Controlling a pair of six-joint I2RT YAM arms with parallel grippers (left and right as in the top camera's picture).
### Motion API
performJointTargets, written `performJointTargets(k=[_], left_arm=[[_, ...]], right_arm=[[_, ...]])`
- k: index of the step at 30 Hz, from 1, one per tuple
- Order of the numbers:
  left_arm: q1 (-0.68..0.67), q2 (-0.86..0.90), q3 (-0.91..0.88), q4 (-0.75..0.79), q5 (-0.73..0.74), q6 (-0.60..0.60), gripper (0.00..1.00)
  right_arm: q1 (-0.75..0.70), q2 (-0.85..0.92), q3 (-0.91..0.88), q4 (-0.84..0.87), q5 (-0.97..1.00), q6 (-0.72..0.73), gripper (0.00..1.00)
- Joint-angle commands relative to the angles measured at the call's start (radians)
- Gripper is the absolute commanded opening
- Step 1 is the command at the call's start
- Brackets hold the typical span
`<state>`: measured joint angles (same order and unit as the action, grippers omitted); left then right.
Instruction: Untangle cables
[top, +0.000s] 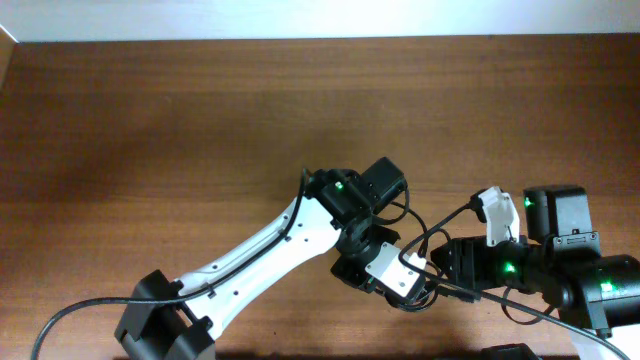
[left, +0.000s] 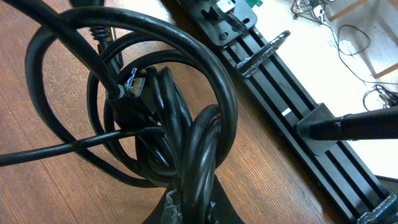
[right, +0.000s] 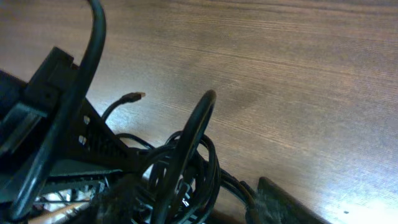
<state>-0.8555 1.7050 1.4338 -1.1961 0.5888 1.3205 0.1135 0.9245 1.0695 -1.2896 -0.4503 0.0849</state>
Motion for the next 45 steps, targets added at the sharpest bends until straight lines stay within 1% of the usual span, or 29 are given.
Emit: performJointTargets(k=[1,2,5,8,9,12,15,18,19,20,21,24,26,28,30,31,32,34,36,38,39,42,43,45], left_arm=[[0.001,-0.026,0.014,0.026,0.018,-0.053,0.00],[0.001,-0.026,0.014,0.026,0.024,-0.053,0.00],[0.001,-0.026,0.014,0.023,0.045,-0.053,0.00],[0.001,-0.026,0.014,-0.013,0.082,-0.053,0.00],[0.001,-0.026,0.014,-0.016,0.087,-0.053,0.00],[0.001,-0.026,0.014,-0.017,0.146,-0.051,0.00],[0.000,-0.026,0.014,-0.021,0.185,-0.049,0.00],[0.001,-0.026,0.014,-0.021,0.224,-0.049,0.00],[0.001,-0.026,0.014,-0.022,0.232,-0.049,0.00],[0.001,-0.026,0.014,-0.026,0.231,-0.049,0.00],[0.001,-0.026,0.014,-0.038,0.232,-0.050,0.00],[0.001,-0.026,0.014,-0.073,0.263,-0.053,0.00],[0.001,-0.026,0.014,-0.073,0.281,-0.079,0.00],[0.008,-0.026,0.014,-0.072,0.284,-0.148,0.00],[0.049,-0.026,0.014,-0.065,0.284,-0.238,0.00],[0.075,-0.026,0.014,-0.047,0.290,-0.293,0.00],[0.109,-0.026,0.014,-0.016,0.317,-0.358,0.00],[0.184,-0.026,0.014,0.060,0.515,-0.366,0.00],[0.227,-0.026,0.014,0.130,0.662,-0.366,0.00],[0.253,-0.026,0.014,0.190,0.757,-0.367,0.00],[0.256,-0.026,0.014,0.204,0.776,-0.366,0.00],[0.256,-0.026,0.014,0.285,0.891,-0.366,0.00],[0.256,-0.026,0.014,0.303,0.903,-0.367,0.00],[0.266,-0.026,0.015,0.323,0.952,-0.366,0.00]], right_arm=[[-0.003,-0.009,0.007,-0.005,-0.016,-0.007,0.29],[-0.003,-0.009,0.007,-0.005,-0.012,-0.007,0.04],[-0.003,-0.009,0.007,0.015,0.016,-0.006,0.04],[-0.003,-0.009,0.008,0.136,0.174,-0.006,0.04],[-0.003,-0.009,0.008,0.162,0.198,-0.006,0.04],[-0.003,-0.008,0.008,0.255,0.354,-0.006,0.04],[-0.003,-0.008,0.008,0.278,0.455,-0.006,0.04],[-0.003,-0.002,0.008,0.272,0.475,-0.006,0.04],[-0.003,-0.002,0.008,0.268,0.475,-0.006,0.26],[-0.003,-0.002,0.008,0.260,0.475,-0.006,0.60],[-0.003,-0.003,0.008,0.254,0.474,-0.005,0.99],[-0.003,-0.004,0.008,0.253,0.446,0.002,0.99],[-0.003,-0.004,0.008,0.238,0.432,0.002,0.99],[-0.003,-0.011,0.008,0.193,0.432,0.002,0.99],[-0.003,-0.055,0.008,0.162,0.408,0.002,0.99],[-0.003,-0.085,0.010,0.163,0.382,0.016,0.99],[-0.003,-0.139,0.015,0.163,0.355,0.063,0.99],[-0.003,-0.229,0.017,0.163,0.245,0.074,0.99],[-0.003,-0.276,0.017,0.155,0.198,0.158,0.99],[-0.003,-0.284,0.017,0.150,0.108,0.168,0.99],[-0.003,-0.284,0.017,0.143,0.087,0.171,0.99],[-0.003,-0.283,0.017,0.134,0.103,0.277,0.99],[-0.003,-0.283,0.017,0.132,0.122,0.316,0.99],[-0.003,-0.283,0.017,0.124,0.137,0.347,0.99]])
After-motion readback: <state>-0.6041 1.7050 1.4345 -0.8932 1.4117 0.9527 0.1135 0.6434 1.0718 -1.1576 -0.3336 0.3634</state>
